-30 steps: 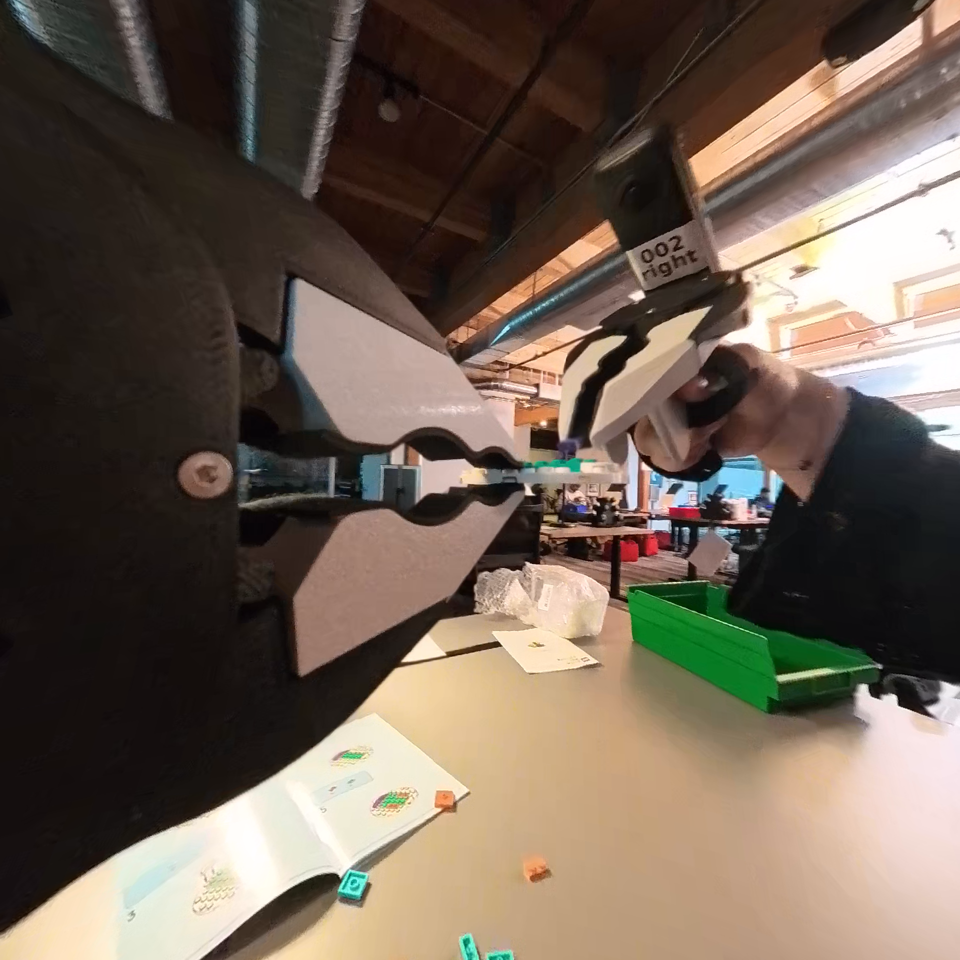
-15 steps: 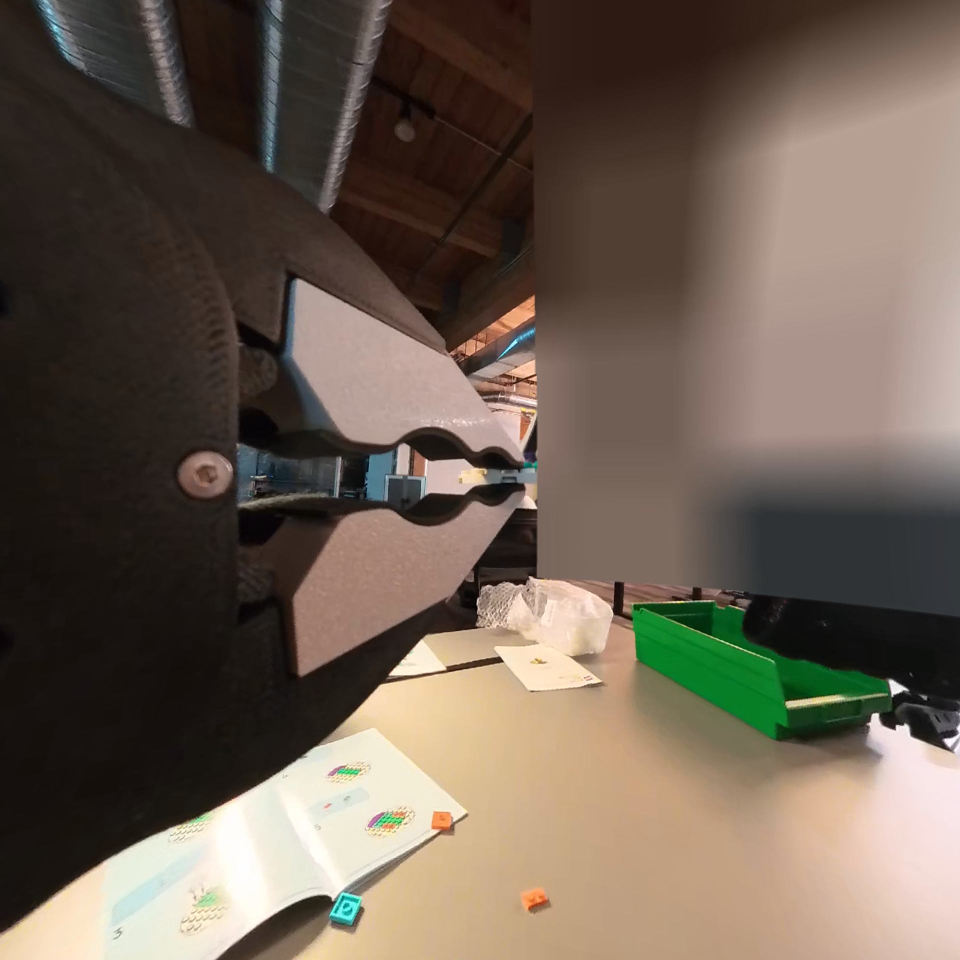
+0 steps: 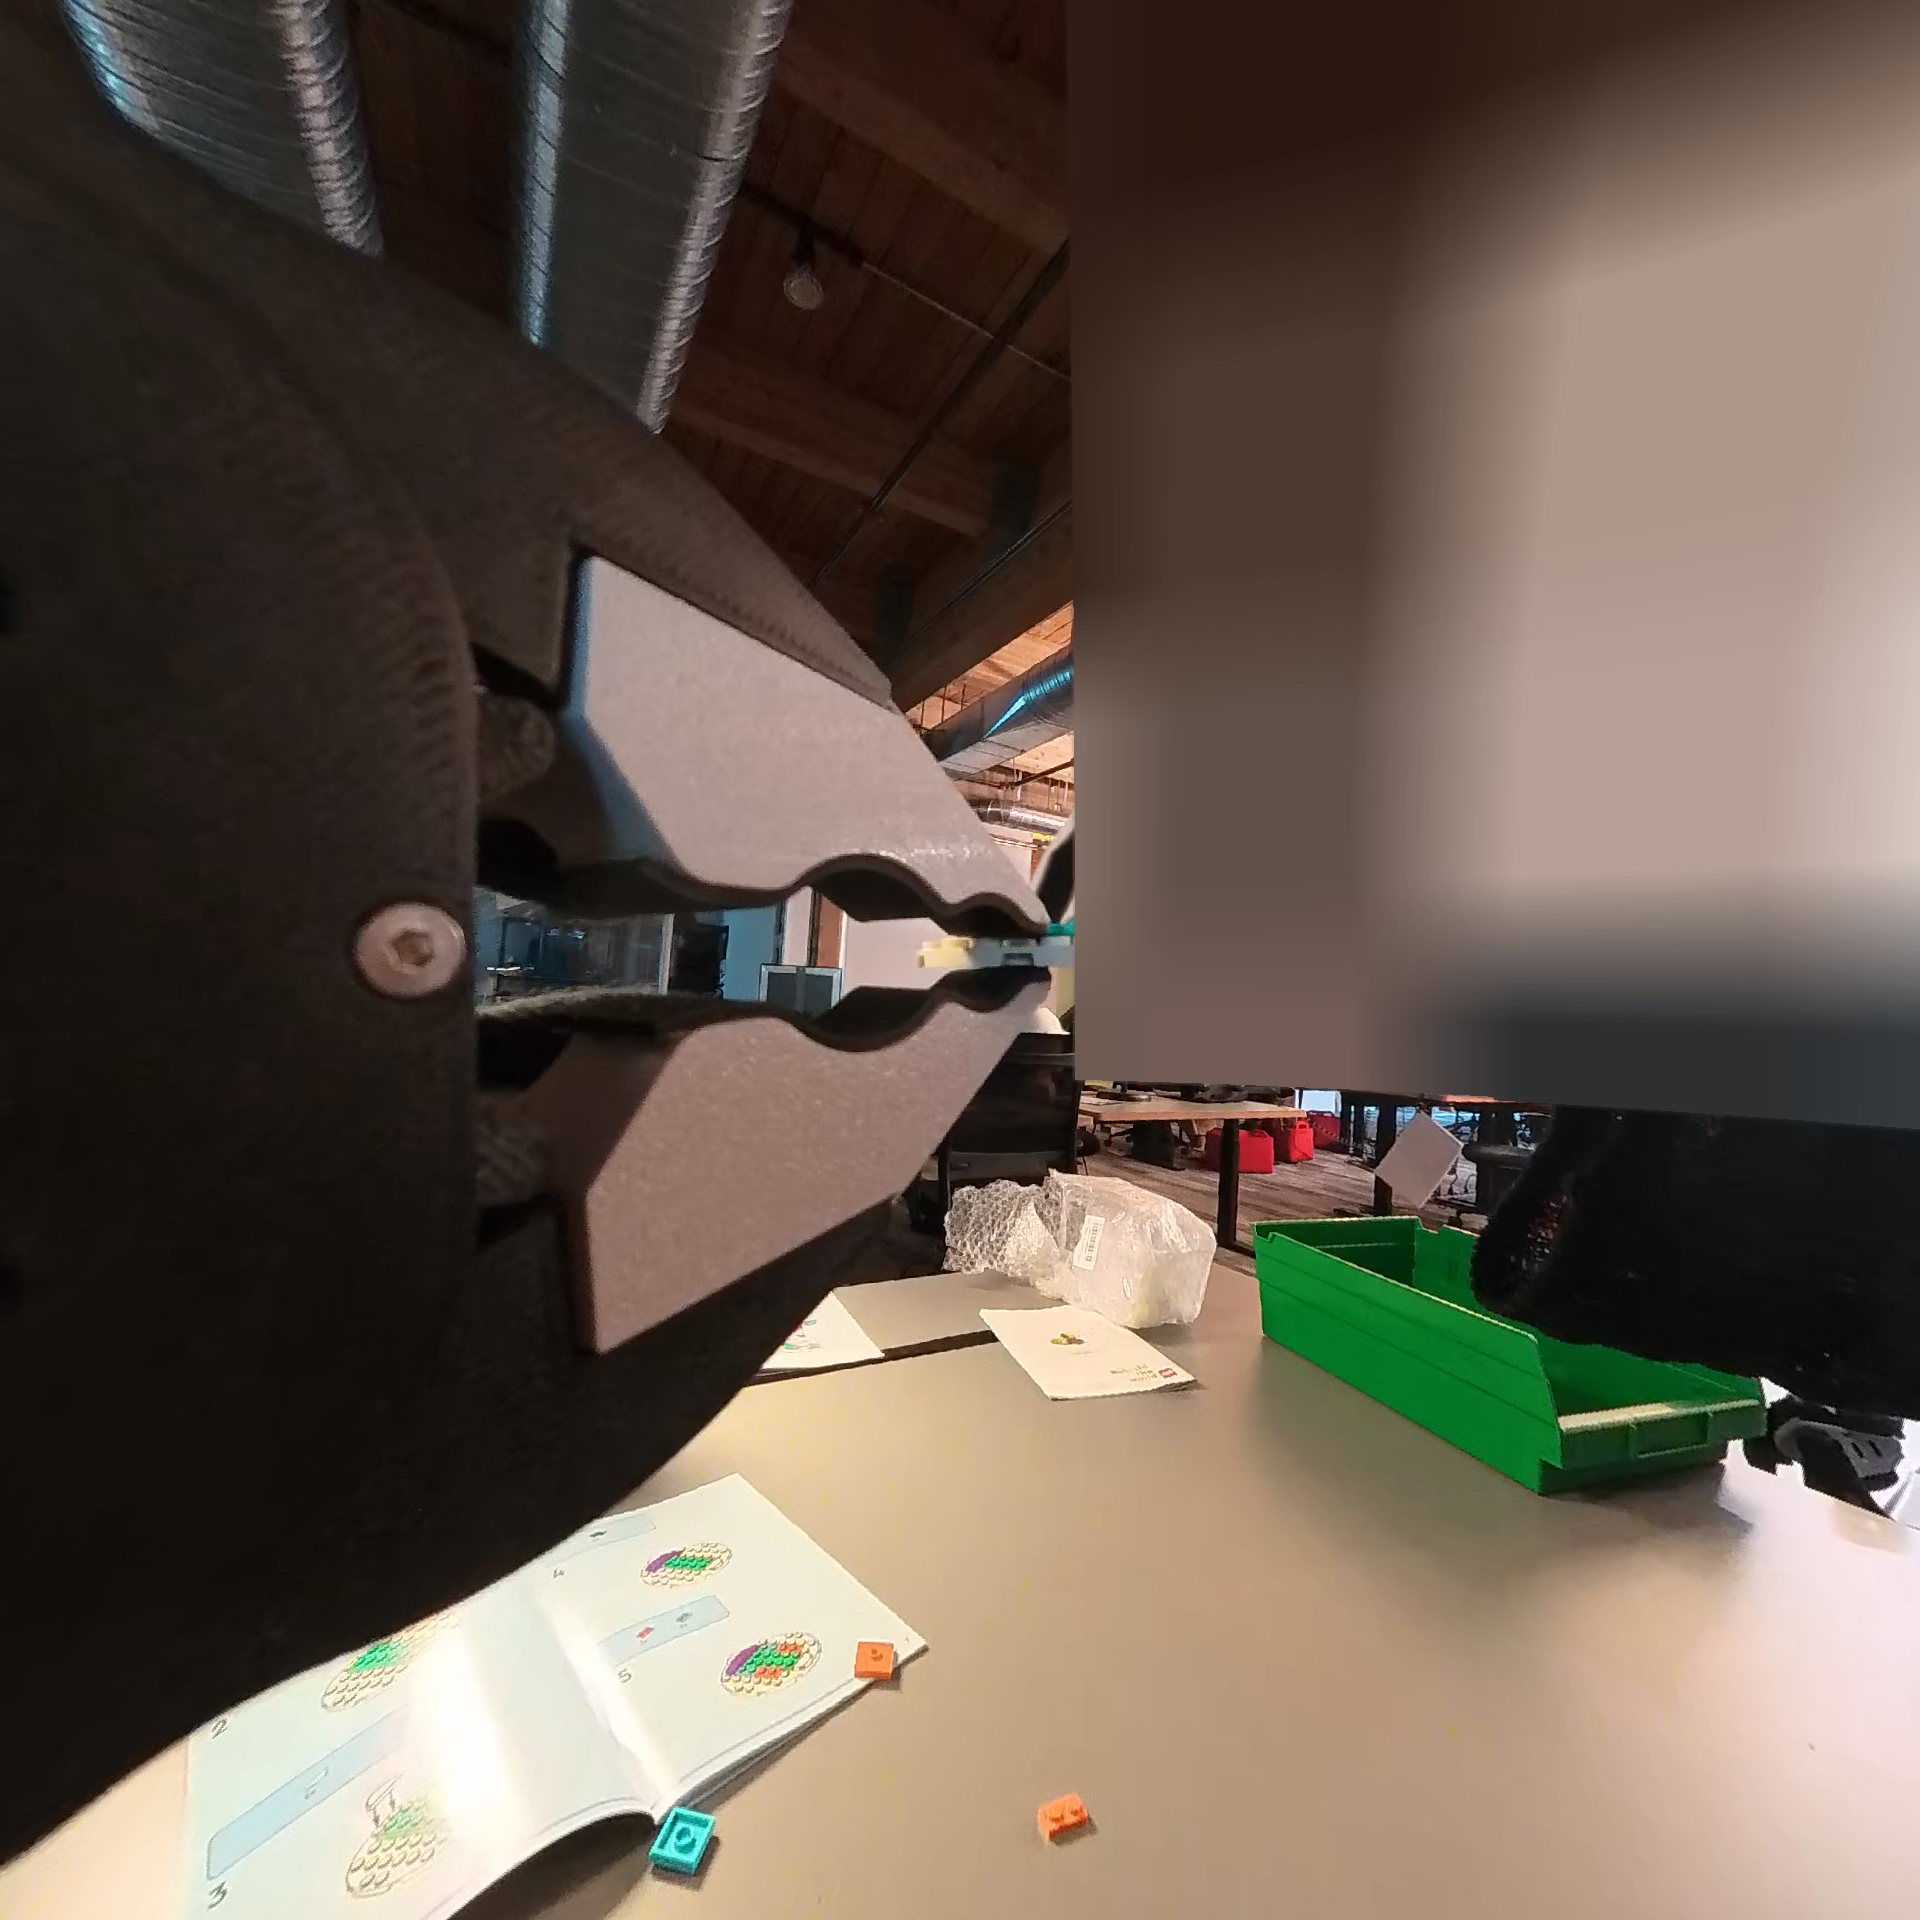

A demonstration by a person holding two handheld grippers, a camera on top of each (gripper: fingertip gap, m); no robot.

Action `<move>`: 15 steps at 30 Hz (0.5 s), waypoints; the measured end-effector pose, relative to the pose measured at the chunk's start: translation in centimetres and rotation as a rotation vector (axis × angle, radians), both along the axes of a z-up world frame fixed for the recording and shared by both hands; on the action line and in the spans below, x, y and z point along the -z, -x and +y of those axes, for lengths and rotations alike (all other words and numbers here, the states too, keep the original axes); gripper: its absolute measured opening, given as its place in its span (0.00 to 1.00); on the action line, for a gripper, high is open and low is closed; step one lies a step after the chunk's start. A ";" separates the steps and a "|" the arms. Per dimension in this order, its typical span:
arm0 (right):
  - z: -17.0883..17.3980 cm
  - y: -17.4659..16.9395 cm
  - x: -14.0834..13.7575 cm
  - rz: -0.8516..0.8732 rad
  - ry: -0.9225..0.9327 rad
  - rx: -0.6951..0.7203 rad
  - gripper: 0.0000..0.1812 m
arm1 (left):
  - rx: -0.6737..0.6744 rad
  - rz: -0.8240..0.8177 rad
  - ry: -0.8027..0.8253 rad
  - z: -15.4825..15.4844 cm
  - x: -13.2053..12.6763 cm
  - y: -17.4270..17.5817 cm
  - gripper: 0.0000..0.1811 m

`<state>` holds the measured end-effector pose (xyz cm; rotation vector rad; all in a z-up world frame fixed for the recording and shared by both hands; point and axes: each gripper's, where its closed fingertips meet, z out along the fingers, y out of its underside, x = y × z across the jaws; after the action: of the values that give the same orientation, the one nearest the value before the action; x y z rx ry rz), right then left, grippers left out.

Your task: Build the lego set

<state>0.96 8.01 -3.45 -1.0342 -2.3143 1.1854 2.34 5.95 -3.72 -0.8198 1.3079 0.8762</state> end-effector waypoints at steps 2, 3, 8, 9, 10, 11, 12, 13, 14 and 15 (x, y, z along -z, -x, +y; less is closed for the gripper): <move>0.1 0.1 -0.1 0.009 0.003 0.008 0.09 | 0.003 -0.001 -0.002 -0.1 -0.1 0.0 0.02; 0.1 0.0 -0.2 0.013 0.009 0.007 0.10 | 0.002 -0.003 -0.003 -0.1 -0.1 0.0 0.02; -0.4 -1.8 -1.4 0.239 -0.101 -0.156 0.42 | -0.008 -0.018 0.000 -0.1 -0.3 0.5 0.02; -0.3 -1.9 -1.3 0.346 -0.205 -0.180 0.51 | -0.010 -0.023 0.000 -0.1 -0.3 0.6 0.02; 0.0 -1.8 -1.0 0.447 -0.335 -0.186 0.52 | -0.012 -0.028 0.001 0.0 -0.4 0.7 0.02; 0.3 -1.5 -0.4 0.523 -0.489 -0.187 0.52 | -0.014 -0.033 0.001 0.0 -0.4 0.8 0.02; 0.8 -1.0 0.2 0.583 -0.657 -0.169 0.52 | -0.014 -0.036 0.003 0.0 -0.4 0.8 0.02; 1.4 -0.4 0.6 0.637 -0.827 -0.140 0.51 | -0.013 -0.040 0.005 0.0 -0.4 0.9 0.02; 1.6 0.1 0.9 0.686 -0.974 -0.130 0.50 | -0.014 -0.042 0.007 0.0 -0.4 0.9 0.02; 1.5 0.5 1.1 0.741 -1.091 -0.126 0.48 | -0.015 -0.043 0.009 0.1 -0.4 0.9 0.02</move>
<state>0.47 9.51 -4.51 -0.0217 -1.9129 0.1205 1.44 6.05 -3.31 -0.8522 1.2707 0.8600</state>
